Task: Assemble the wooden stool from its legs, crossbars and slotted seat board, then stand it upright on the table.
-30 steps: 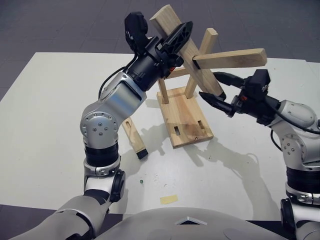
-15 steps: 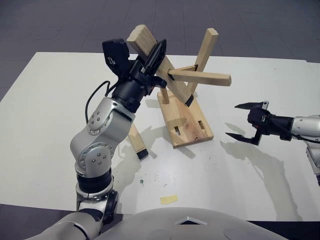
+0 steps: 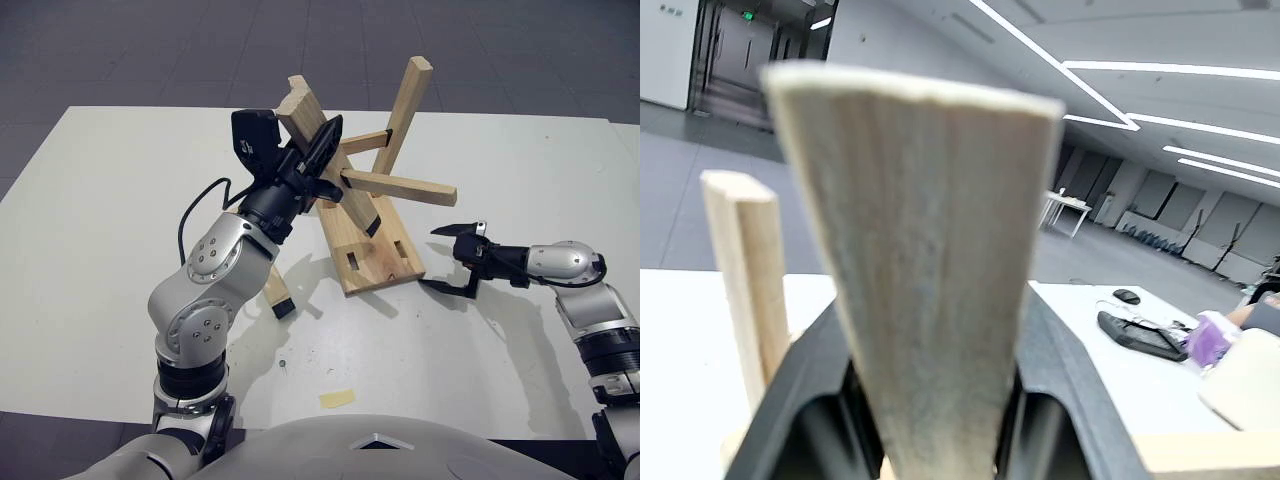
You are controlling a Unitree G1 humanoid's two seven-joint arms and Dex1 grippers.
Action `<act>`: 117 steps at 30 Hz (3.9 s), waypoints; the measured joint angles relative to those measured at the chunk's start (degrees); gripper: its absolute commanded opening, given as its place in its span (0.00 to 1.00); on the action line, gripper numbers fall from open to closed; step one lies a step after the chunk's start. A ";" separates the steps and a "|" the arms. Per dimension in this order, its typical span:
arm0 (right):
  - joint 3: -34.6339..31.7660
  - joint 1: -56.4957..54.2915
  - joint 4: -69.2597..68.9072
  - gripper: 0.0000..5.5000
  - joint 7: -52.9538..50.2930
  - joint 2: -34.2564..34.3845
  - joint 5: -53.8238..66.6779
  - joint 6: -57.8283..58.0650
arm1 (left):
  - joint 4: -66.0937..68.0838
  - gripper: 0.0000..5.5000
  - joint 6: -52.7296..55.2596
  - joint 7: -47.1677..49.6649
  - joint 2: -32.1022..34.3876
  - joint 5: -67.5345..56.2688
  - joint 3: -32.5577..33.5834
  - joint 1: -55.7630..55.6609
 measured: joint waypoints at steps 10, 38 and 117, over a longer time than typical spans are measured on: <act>1.70 1.68 -5.93 0.98 -0.75 4.09 1.85 6.13 | 2.00 0.19 -0.01 -0.01 -0.40 4.81 1.68 0.14; 2.81 1.43 -13.46 0.98 -19.84 22.00 3.33 30.63 | 3.44 0.19 -0.44 -0.21 -1.37 16.79 3.20 2.71; -4.86 -10.00 -12.63 0.98 -42.40 31.79 2.69 38.51 | 13.04 0.19 -1.10 -5.50 -1.24 30.26 1.00 -0.53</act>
